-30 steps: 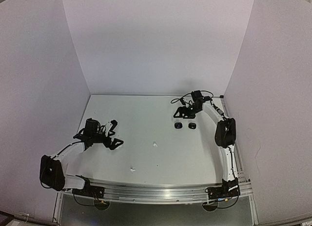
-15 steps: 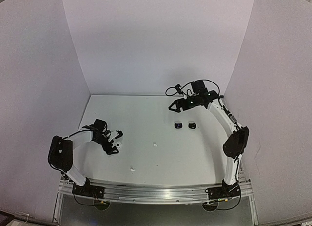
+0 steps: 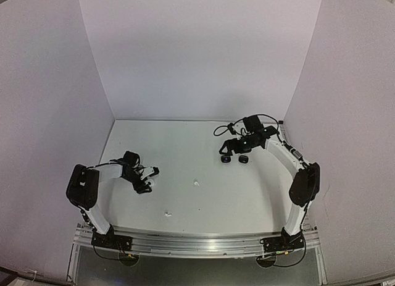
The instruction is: Insert the wireless bluetooth earbuds into the charging case
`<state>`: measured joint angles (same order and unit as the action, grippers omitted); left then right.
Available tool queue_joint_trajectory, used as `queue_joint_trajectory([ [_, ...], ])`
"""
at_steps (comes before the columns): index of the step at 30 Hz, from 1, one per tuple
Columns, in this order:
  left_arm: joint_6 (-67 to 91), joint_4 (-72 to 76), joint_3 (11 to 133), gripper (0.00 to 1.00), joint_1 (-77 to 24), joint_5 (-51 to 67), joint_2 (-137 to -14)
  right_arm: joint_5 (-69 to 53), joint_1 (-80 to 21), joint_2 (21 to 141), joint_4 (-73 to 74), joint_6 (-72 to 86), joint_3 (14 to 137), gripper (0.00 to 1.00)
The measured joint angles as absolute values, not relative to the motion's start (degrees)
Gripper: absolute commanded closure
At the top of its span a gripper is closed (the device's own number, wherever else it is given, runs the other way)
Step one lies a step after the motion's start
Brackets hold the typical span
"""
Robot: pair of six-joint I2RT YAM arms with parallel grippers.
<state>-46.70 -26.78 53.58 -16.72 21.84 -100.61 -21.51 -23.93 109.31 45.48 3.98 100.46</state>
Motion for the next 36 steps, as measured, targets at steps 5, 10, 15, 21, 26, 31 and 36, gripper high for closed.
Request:
queue_joint_trajectory([
  [5,-46.2,-23.6,53.6,0.71,-17.2,21.8,-101.4,-21.4,-24.7,107.9,43.9,4.7,100.4,0.06],
  [10,-46.2,-22.2,53.5,1.0,-17.3,22.7,-101.4,-21.1,-25.4,107.8,43.2,5.8,100.5,0.07],
  [15,-47.5,-22.5,53.5,1.0,-17.3,23.8,-101.0,-20.5,-27.1,107.8,42.3,8.5,100.5,0.07],
  [21,-53.9,-23.7,53.0,1.0,-17.3,27.1,-93.9,-19.7,-33.5,112.3,39.9,15.1,104.7,0.1],
  [26,-61.5,-22.3,49.4,1.0,-17.7,32.0,-81.4,-21.7,-40.0,119.4,36.4,21.5,109.2,0.16],
  [31,-66.5,-21.7,48.3,1.0,-20.2,34.0,-74.4,-25.9,-45.4,124.6,31.1,26.7,112.1,0.25],
  [36,-68.1,-21.5,48.3,1.0,-22.6,33.9,-73.4,-29.9,-49.5,127.9,24.8,30.5,114.6,0.31],
])
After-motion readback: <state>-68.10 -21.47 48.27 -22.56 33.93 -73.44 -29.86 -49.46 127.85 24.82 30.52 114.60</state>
